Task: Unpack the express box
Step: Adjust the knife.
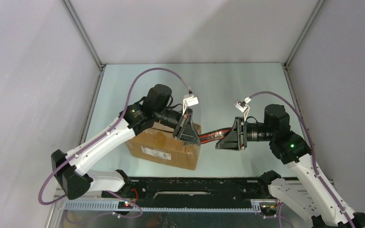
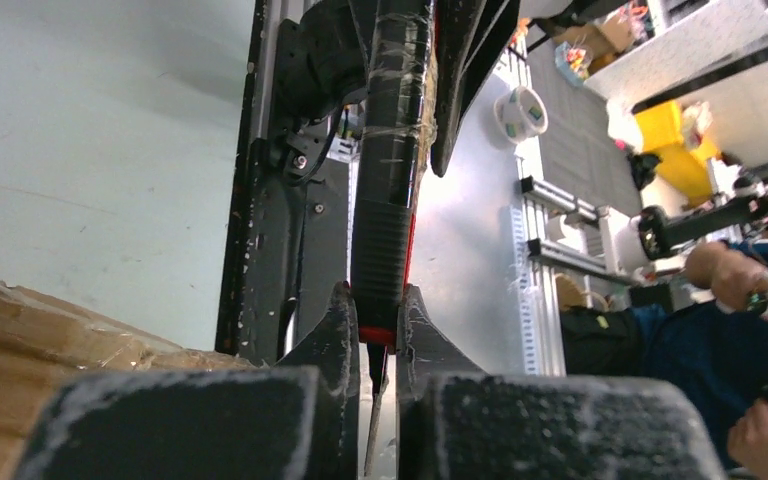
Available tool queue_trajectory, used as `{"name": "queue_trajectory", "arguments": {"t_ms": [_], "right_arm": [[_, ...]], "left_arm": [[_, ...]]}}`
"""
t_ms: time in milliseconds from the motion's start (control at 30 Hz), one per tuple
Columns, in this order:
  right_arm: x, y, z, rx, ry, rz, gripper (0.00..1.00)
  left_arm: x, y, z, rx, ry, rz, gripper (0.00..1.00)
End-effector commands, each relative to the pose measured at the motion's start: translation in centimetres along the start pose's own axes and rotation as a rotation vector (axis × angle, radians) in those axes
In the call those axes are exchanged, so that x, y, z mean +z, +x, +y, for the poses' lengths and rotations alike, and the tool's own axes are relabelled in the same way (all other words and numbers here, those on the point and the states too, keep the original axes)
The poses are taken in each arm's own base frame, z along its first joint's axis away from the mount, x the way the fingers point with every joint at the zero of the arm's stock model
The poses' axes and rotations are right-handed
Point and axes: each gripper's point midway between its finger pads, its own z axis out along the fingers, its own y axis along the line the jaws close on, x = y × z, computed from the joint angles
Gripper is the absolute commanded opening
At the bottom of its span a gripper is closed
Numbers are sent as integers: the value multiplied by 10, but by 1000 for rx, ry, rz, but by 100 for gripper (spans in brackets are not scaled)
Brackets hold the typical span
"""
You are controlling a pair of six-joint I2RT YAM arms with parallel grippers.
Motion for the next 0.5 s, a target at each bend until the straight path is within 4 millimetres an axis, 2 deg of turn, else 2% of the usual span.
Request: {"name": "queue_trajectory", "arguments": {"t_ms": [0, 100, 200, 267, 467], "right_arm": [[3, -50, 8, -19, 23, -205, 18], [2, -67, 1, 33, 38, -336, 46], [3, -82, -1, 83, 9, -436, 59], [5, -88, -2, 123, -2, -487, 62], [0, -98, -20, 197, 38, -631, 61]], "left_arm": [[9, -13, -10, 43, 66, -69, 0], [10, -11, -10, 47, 76, -67, 0], [10, -17, -11, 57, 79, -95, 0], [11, -22, -10, 54, 73, -114, 0], [15, -35, -7, 14, 72, -187, 0]]}}
